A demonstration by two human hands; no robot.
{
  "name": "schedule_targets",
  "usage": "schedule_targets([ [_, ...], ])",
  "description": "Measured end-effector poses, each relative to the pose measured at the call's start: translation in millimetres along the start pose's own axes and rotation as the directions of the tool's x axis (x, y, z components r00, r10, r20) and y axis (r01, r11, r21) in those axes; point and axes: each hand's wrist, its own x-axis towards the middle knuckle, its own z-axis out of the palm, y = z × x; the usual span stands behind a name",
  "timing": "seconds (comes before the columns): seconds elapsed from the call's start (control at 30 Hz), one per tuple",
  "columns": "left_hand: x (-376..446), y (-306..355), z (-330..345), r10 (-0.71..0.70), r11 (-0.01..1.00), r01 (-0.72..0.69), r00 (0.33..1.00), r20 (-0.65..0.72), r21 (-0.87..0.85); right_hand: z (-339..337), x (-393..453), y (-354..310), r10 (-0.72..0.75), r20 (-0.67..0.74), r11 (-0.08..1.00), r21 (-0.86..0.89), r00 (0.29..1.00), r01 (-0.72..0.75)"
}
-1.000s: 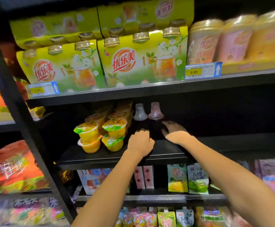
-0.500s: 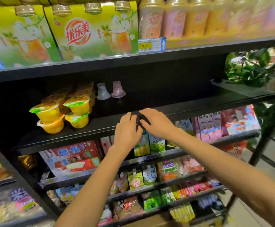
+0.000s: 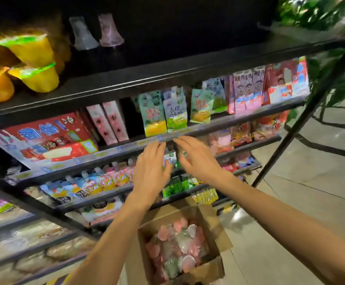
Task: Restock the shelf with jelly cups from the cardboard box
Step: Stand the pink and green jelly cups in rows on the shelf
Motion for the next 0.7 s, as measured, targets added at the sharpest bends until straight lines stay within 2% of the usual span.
schedule_targets([
  [0.17, -63, -11, 73, -0.116, 0.991, 0.126, 0.980, 0.162, -0.051, 77, -72, 31, 0.113, 0.196, 0.992, 0.033, 0.974, -0.122],
  [0.33, -120, -20, 147, -0.187, 0.976, 0.216, 0.886, 0.425, -0.020, 149, -144, 73, 0.257, 0.326, 0.960, 0.022, 0.910, -0.279],
  [0.47, -178, -18, 212, -0.270, 0.947, 0.321, 0.792, 0.548, 0.003, 214, -203, 112, 0.414, 0.508, 0.894, -0.070, 0.755, -0.443],
  [0.57, -226, -20, 263, -0.303, 0.922, 0.387, 0.722, 0.622, 0.000, 246, -232, 122, 0.459, 0.574, 0.817, 0.028, 0.678, -0.576],
  [0.7, -283, -31, 333, -0.384, 0.865, 0.495, 0.549, 0.742, 0.081, 300, -276, 147, 0.555, 0.618, 0.701, 0.012, 0.557, -0.713],
])
